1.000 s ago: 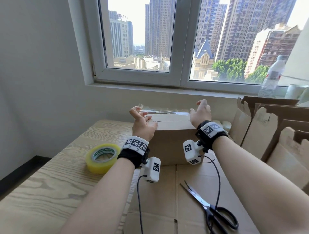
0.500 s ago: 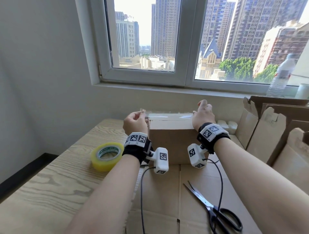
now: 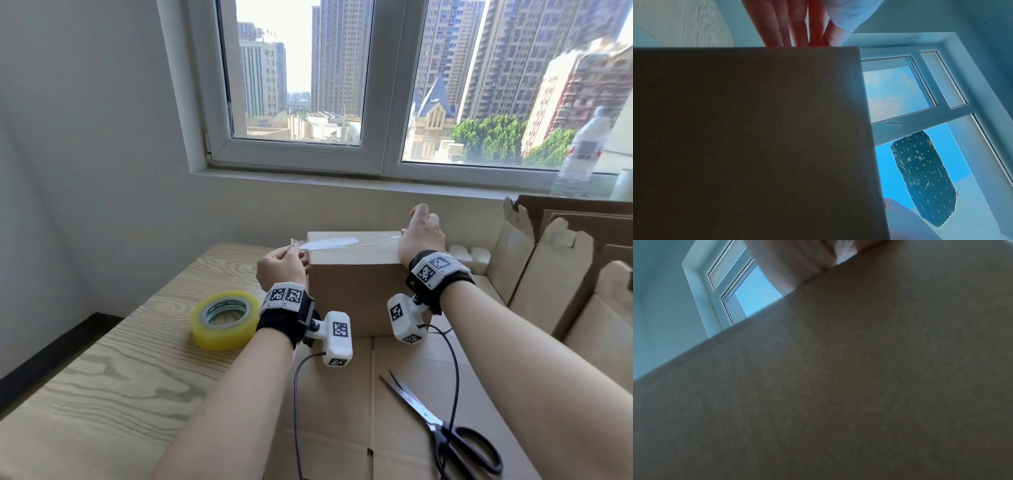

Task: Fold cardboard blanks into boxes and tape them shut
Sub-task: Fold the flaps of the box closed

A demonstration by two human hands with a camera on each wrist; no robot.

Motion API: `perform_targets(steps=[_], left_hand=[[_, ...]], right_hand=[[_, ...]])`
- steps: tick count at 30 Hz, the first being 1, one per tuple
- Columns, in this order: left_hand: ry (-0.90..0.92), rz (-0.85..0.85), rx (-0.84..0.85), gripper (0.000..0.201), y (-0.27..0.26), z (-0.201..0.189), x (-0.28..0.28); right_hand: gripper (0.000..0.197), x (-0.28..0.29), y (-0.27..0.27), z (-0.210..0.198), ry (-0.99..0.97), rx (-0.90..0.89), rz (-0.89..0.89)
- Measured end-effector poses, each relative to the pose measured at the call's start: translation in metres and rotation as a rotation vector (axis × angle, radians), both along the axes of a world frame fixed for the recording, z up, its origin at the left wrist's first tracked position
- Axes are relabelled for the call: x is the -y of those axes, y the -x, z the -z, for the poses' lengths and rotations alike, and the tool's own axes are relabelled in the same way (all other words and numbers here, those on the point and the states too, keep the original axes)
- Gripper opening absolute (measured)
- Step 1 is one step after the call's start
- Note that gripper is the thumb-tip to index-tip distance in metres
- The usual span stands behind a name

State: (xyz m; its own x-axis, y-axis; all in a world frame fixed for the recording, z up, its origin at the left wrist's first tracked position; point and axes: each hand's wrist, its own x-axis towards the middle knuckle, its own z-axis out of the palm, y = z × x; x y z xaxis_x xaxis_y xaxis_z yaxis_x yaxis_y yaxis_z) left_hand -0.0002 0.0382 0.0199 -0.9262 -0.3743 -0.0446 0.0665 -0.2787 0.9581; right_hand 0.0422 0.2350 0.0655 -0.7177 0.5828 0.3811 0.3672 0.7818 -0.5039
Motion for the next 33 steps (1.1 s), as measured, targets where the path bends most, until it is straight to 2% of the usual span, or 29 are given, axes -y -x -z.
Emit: perform_targets(steps=[9,12,18,21,23,26,29,30,33], left_hand=[[0.136,0.07,0.099,0.018,0.004,0.018,-0.002],[0.094,0.095,0.112,0.005,0.005,0.019,-0.005],[-0.028,0.213,0.232,0.034,0.011,0.017,-0.004],[-0.009,0.272,0.178,0.038,0.011,0.013,-0.008],[0.18,0.246,0.05,0.045,0.009,0.005,-0.008],[0.453,0.268,-0.131,0.043,0.006,-0.011,-0.006],[0.737,0.457,-0.073,0.042,0.007,-0.023,-0.013],[0.896,0.505,-0.043,0.044,0.007,-0.024,-0.018],[1.26,0.553,0.053,0.056,0.005,-0.027,-0.02]], right_hand=[[0.033,0.001,-0.002,0.0,0.003,-0.008,-0.006],[0.035,0.002,-0.002,0.0,0.004,-0.003,-0.002],[0.035,0.002,-0.003,0.0,0.015,0.005,-0.003],[0.035,0.002,-0.003,0.0,0.006,0.004,0.001],[0.035,0.002,-0.003,0.0,0.007,0.006,0.001],[0.036,0.002,-0.003,0.0,0.009,0.009,0.003],[0.035,0.002,-0.002,0.001,0.005,0.001,0.012],[0.034,0.002,-0.001,0.001,0.006,-0.004,0.015],[0.034,0.0,0.0,0.002,0.034,-0.033,0.02]])
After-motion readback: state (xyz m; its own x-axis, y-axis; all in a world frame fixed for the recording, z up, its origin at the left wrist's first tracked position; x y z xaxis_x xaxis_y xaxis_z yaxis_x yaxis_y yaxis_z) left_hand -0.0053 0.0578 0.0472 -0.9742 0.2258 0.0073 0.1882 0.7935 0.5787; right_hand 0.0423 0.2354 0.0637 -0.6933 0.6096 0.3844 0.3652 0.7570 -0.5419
